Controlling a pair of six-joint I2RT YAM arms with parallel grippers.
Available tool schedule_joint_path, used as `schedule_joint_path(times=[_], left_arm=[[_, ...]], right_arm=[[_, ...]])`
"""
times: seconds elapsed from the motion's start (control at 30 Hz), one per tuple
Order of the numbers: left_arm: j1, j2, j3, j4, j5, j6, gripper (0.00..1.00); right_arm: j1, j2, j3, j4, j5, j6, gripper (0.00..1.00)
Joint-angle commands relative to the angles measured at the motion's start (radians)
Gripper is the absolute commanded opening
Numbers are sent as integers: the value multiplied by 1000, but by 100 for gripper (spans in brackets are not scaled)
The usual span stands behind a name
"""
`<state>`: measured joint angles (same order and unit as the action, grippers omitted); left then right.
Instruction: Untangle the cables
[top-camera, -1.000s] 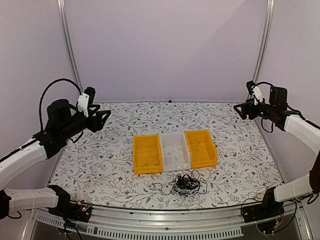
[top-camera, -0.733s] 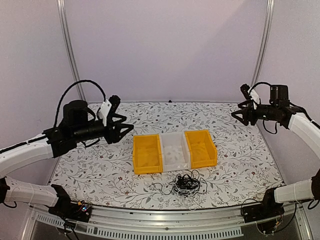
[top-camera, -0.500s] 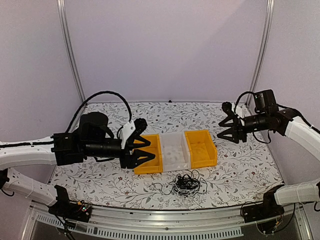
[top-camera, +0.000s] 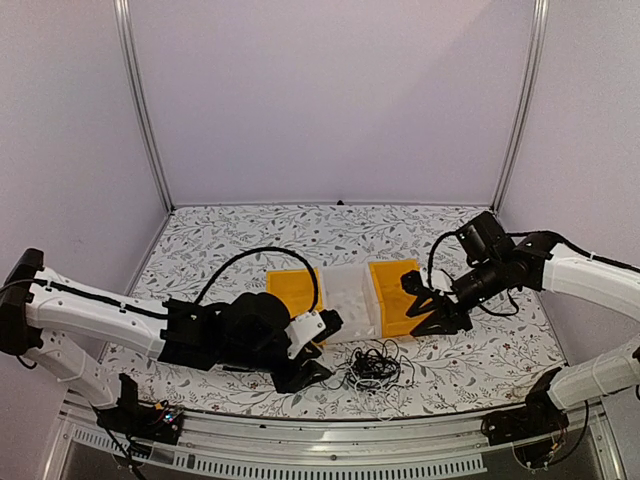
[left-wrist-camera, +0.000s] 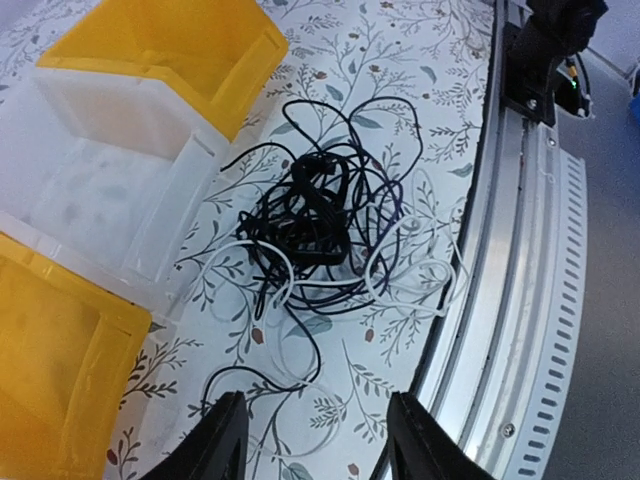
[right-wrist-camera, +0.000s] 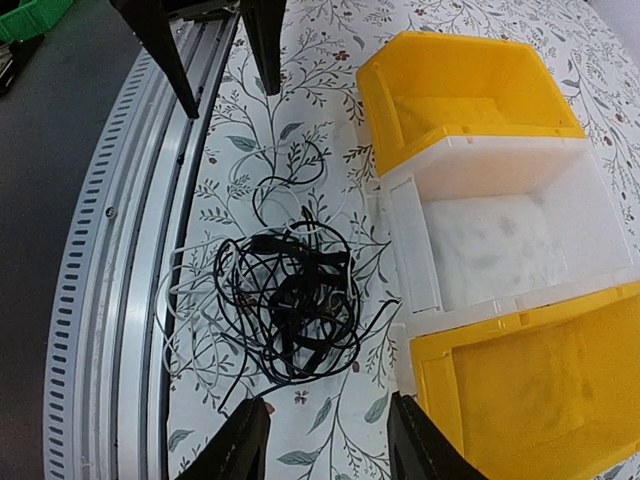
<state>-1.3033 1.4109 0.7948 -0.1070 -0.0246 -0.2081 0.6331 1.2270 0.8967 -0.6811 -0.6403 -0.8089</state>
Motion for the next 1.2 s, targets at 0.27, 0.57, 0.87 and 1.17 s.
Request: schedule_joint_path(times=[0.27, 0.57, 0.87, 1.17], left_arm=[[32, -60, -73, 50, -299, -330, 45], [63, -331, -291, 90, -414, -476, 50], [78, -509, -344, 50, -520, -488, 53], [78, -526, -374, 67, -518, -508, 55]], right_arm=[[169, 192, 160, 40, 41, 24, 34], [267, 443, 391, -7, 106, 157, 29], [305, 645, 541, -156, 150, 172, 37], [322, 707, 555, -163, 217, 205, 40]])
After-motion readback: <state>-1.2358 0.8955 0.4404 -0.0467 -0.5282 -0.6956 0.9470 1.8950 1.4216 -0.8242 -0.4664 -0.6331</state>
